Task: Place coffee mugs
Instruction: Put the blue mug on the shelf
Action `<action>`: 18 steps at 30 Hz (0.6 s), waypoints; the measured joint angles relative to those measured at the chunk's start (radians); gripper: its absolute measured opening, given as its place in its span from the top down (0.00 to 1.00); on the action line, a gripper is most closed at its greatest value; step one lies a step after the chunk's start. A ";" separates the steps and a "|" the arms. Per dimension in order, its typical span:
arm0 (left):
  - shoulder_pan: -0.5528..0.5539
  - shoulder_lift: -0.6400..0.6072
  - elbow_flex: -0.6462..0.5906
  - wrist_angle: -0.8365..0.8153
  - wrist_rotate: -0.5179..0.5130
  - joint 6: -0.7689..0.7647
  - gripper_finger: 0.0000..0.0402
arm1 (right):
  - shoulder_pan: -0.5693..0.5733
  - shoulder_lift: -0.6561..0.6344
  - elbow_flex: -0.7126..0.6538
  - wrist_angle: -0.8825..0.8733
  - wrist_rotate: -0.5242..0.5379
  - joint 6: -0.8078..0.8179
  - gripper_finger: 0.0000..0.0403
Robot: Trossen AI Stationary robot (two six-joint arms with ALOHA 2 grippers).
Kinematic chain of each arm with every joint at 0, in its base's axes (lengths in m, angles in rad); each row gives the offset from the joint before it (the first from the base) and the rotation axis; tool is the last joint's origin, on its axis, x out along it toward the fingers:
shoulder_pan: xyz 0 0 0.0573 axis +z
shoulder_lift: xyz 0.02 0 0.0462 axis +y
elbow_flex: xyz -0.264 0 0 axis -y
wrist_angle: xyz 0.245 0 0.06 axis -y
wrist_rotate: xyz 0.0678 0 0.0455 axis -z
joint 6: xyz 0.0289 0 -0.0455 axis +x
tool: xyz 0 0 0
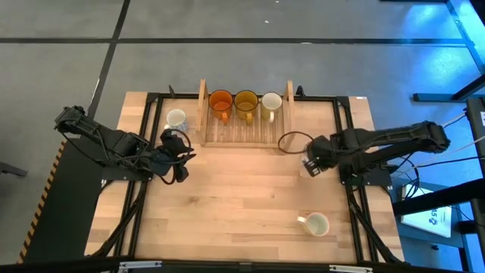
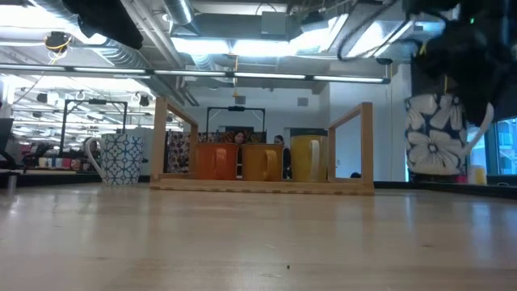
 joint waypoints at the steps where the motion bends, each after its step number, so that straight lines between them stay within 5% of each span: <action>1: 0.000 0.000 0.000 0.000 0.000 0.016 0.78 | 0.024 0.009 0.012 0.008 0.003 0.019 0.90; 9: 0.000 0.000 0.000 0.001 0.000 0.108 0.78 | 0.155 0.185 0.166 0.115 0.024 -0.046 0.90; 18: 0.000 0.000 0.000 0.003 0.000 0.108 0.78 | 0.092 0.444 0.464 0.091 0.110 -0.132 0.90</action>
